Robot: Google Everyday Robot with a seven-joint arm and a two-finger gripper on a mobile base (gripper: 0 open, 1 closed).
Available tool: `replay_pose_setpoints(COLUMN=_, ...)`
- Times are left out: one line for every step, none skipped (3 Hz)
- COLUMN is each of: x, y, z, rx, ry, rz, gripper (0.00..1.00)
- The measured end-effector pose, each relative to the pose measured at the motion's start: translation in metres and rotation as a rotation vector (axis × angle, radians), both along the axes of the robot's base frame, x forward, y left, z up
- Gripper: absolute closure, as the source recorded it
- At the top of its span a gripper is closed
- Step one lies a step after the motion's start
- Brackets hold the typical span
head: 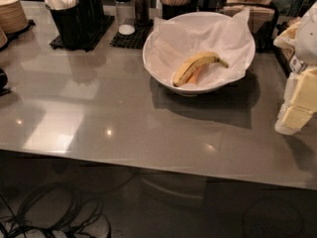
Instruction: Pick banana from white bowl
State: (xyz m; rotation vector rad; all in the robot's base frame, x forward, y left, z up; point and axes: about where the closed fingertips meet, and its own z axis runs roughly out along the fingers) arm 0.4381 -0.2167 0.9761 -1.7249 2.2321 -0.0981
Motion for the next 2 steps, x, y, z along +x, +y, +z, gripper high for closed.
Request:
replay_pose_setpoints(x=0.0000, y=0.0000, z=0.0000, rx=0.000, ry=0.000, rz=0.000, gripper=0.00)
replay_pose_setpoints(x=0.0010, y=-0.0001, z=0.0029, rx=0.014, ry=-0.008, rz=0.007, gripper=0.00)
